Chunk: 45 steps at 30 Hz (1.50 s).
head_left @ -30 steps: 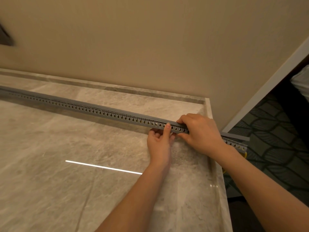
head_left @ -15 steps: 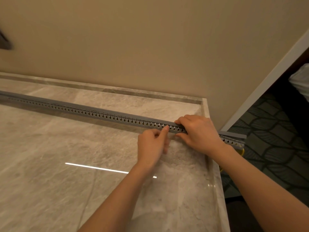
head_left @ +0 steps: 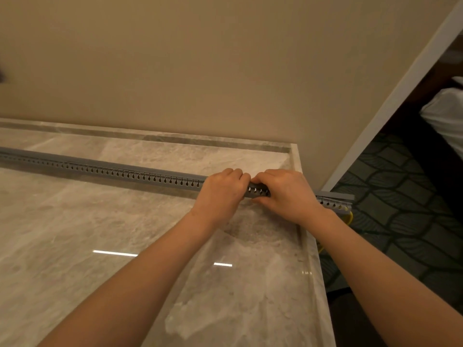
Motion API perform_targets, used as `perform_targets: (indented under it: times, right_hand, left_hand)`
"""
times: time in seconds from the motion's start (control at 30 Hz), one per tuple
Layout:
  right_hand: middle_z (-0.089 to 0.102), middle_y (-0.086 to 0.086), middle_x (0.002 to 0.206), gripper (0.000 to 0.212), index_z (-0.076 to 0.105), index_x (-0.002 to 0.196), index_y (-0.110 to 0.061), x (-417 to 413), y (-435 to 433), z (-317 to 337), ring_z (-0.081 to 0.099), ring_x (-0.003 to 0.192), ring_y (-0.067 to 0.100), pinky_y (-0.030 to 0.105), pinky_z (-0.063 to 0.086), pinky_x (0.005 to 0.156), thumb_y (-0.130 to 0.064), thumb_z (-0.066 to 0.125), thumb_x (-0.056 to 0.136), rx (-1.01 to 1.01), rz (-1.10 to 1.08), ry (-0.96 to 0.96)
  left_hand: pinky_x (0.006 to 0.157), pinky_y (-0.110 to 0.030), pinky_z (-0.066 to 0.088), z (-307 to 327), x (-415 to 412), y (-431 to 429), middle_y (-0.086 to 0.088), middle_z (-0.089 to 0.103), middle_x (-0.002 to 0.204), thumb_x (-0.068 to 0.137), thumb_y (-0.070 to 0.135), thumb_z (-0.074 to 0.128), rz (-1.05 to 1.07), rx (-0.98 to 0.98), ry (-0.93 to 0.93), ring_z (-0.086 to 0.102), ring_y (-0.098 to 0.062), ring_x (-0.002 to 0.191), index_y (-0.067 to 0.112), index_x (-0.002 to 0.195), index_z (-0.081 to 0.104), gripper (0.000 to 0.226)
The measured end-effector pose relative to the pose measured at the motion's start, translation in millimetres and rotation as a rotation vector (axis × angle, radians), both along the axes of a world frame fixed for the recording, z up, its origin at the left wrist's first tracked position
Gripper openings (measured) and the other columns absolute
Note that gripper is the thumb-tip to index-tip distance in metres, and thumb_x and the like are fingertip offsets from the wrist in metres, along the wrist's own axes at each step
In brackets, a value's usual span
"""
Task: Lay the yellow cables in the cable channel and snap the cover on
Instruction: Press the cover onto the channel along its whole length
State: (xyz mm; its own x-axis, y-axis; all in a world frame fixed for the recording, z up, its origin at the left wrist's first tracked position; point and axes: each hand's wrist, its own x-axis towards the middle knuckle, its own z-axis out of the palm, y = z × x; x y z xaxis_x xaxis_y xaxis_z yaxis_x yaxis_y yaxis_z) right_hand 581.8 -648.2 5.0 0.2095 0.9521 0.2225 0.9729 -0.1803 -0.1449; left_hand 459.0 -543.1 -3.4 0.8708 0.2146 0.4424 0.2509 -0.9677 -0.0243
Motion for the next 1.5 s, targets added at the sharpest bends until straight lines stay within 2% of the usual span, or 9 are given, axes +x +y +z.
perform_targets:
  times: [0.1,0.2,0.3,0.5,0.83,1.1,1.23,1.33,1.5]
  right_hand:
    - [0.068,0.001,0.089,0.025,0.065,0.103,-0.017,-1.1,-2.7,-1.5,0.060,0.084,0.020,0.027,0.040,0.064,-0.034,0.063,0.084,0.015,-0.028,0.031]
    - [0.067,0.001,0.095,0.026,0.064,0.107,-0.017,-2.0,-10.0,-2.5,0.058,0.091,0.020,0.033,0.048,0.069,-0.029,0.062,0.085,0.012,-0.059,0.042]
    - [0.066,-0.001,0.099,0.027,0.064,0.108,-0.020,1.7,-22.7,-2.4,0.058,0.095,0.019,0.034,0.050,0.068,-0.027,0.064,0.082,0.012,-0.122,-0.013]
    - [0.068,-0.001,0.096,0.028,0.066,0.104,-0.021,8.4,-44.3,0.2,0.060,0.090,0.019,0.032,0.049,0.066,-0.032,0.069,0.079,0.026,-0.202,-0.083]
    - [0.068,-0.004,0.091,0.028,0.066,0.104,-0.024,19.4,-36.8,7.1,0.061,0.084,0.017,0.029,0.046,0.066,-0.041,0.064,0.082,-0.067,-0.136,-0.128]
    - [0.068,-0.004,0.090,0.026,0.066,0.102,-0.024,22.3,-35.5,7.3,0.060,0.082,0.017,0.031,0.047,0.069,-0.041,0.065,0.082,-0.071,-0.138,-0.071]
    - [0.068,-0.002,0.083,0.023,0.068,0.094,-0.023,24.2,-34.9,8.7,0.061,0.077,0.020,0.032,0.047,0.067,-0.042,0.064,0.081,-0.052,-0.145,-0.046]
    - [0.067,0.001,0.077,0.022,0.066,0.085,-0.019,25.1,-34.8,7.3,0.061,0.072,0.022,0.032,0.046,0.062,-0.041,0.064,0.081,-0.026,-0.158,-0.025]
    - [0.068,-0.001,0.077,0.021,0.066,0.084,-0.021,28.0,-34.3,3.5,0.061,0.073,0.021,0.029,0.040,0.060,-0.041,0.065,0.078,0.017,-0.163,0.007]
  left_hand:
    - [0.044,-0.026,0.036,2.4,1.4,1.7,-0.005,0.063,0.067,0.059,0.005,0.084,-0.026,0.010,0.084,0.060,-0.022,0.058,0.007,0.076,0.063,0.027]
    - [0.060,-0.028,0.034,-0.7,4.5,4.6,-0.003,0.063,0.095,0.087,0.015,0.061,0.015,0.023,0.200,0.058,-0.020,0.086,0.012,0.101,0.056,0.016]
    - [0.063,-0.028,0.034,-2.1,5.6,6.6,-0.002,0.060,0.102,0.091,0.020,0.053,0.023,0.026,0.211,0.056,-0.020,0.093,0.014,0.107,0.053,0.016]
    - [0.067,-0.029,0.039,-0.4,6.9,8.8,0.000,0.060,0.104,0.091,0.026,0.055,0.028,0.016,0.230,0.056,-0.019,0.094,0.016,0.109,0.054,0.021]
    - [0.068,-0.031,0.042,2.7,7.4,8.9,0.000,0.062,0.104,0.089,0.028,0.058,0.030,-0.010,0.256,0.057,-0.019,0.095,0.016,0.109,0.055,0.023]
    - [0.055,-0.031,0.029,9.1,21.0,-5.2,-0.002,0.056,0.098,0.087,0.022,0.053,0.036,0.101,0.320,0.056,-0.022,0.087,0.014,0.100,0.048,0.016]
    - [0.058,-0.031,0.032,8.8,38.7,-23.6,-0.004,0.059,0.101,0.090,0.026,0.053,0.025,0.065,0.355,0.057,-0.024,0.092,0.012,0.104,0.051,0.019]
    - [0.062,-0.031,0.033,6.0,52.6,-38.3,-0.006,0.061,0.107,0.093,0.020,0.051,0.054,0.075,0.414,0.060,-0.025,0.097,0.010,0.109,0.052,0.019]
    - [0.063,-0.031,0.033,8.5,56.4,-40.2,-0.007,0.064,0.107,0.095,0.014,0.046,0.067,0.126,0.468,0.062,-0.027,0.096,0.009,0.110,0.053,0.017]
